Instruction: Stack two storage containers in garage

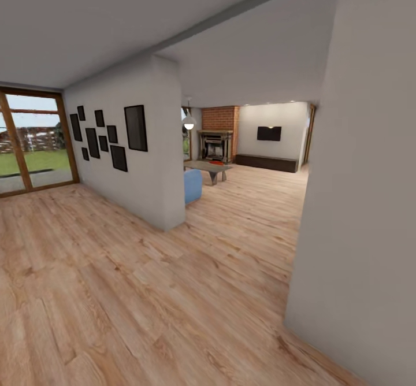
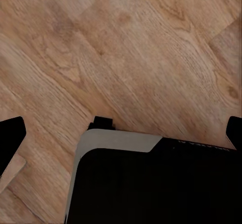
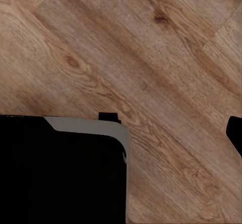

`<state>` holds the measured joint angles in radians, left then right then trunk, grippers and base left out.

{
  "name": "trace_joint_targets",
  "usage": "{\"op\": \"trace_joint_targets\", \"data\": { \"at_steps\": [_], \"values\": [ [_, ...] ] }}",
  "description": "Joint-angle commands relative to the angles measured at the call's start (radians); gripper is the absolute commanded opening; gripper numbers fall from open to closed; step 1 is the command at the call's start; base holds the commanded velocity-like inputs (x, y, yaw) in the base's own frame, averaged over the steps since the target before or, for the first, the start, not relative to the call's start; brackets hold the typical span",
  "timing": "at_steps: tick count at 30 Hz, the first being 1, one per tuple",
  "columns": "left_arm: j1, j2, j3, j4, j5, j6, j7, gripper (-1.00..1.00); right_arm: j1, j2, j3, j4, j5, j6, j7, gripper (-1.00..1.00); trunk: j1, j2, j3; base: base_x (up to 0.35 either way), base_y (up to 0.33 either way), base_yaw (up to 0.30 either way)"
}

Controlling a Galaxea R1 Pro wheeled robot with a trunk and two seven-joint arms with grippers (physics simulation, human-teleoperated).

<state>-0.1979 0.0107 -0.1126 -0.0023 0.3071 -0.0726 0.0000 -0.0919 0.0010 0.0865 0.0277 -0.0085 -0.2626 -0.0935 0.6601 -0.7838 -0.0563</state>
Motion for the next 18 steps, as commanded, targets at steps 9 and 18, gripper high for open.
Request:
{"op": "trace_joint_targets", "data": {
  "at_steps": [9,18],
  "values": [
    [0.000,0.000,-0.009,0.001,0.009,-0.004,0.000,1.00,-0.001,-0.003,0.008,0.003,0.003,0.001,-0.004,1.00,0.001,-0.001,-0.002,0.322,0.000,0.000],
    [0.000,0.000,-0.009,0.001,0.009,-0.003,0.000,1.00,-0.002,0.002,0.005,0.003,0.002,0.002,-0.005,1.00,0.001,-0.001,-0.002,0.322,0.000,0.011]
  ]
}}
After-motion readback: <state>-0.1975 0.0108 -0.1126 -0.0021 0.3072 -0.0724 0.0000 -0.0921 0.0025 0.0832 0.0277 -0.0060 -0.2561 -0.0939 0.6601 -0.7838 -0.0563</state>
